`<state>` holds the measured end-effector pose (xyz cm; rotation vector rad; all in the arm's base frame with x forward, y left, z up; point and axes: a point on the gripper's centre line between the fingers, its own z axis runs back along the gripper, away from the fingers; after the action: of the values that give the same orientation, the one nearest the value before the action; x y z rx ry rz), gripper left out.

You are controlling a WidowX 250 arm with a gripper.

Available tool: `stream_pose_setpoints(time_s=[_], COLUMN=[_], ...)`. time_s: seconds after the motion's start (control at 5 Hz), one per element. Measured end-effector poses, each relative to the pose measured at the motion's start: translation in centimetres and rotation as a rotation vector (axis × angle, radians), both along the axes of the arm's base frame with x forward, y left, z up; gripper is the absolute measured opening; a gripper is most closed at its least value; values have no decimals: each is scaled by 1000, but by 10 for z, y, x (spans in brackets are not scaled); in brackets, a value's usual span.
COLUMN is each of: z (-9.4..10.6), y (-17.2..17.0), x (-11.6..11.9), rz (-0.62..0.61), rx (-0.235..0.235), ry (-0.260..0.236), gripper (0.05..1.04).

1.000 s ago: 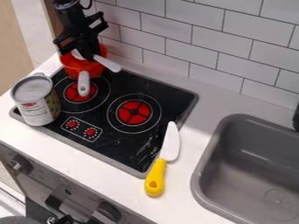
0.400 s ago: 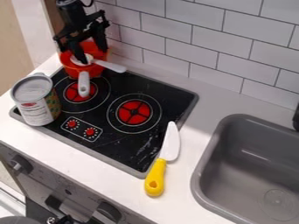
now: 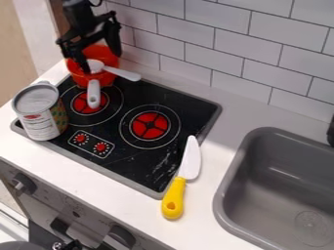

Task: Put the white spoon into the orange pot on the top left burner side

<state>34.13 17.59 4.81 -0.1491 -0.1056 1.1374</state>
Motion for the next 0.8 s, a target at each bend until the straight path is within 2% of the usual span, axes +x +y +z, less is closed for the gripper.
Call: stream_pose_setpoints(time_s=[0.2,0.4,0.8], z=[18,23,10], y=[-16,-42,-82], x=[-12,-26,-63], rz=[-147,-307,-566], rx=[89,106,128], ry=[-64,-104,-14], gripper=[1000,1000,1000])
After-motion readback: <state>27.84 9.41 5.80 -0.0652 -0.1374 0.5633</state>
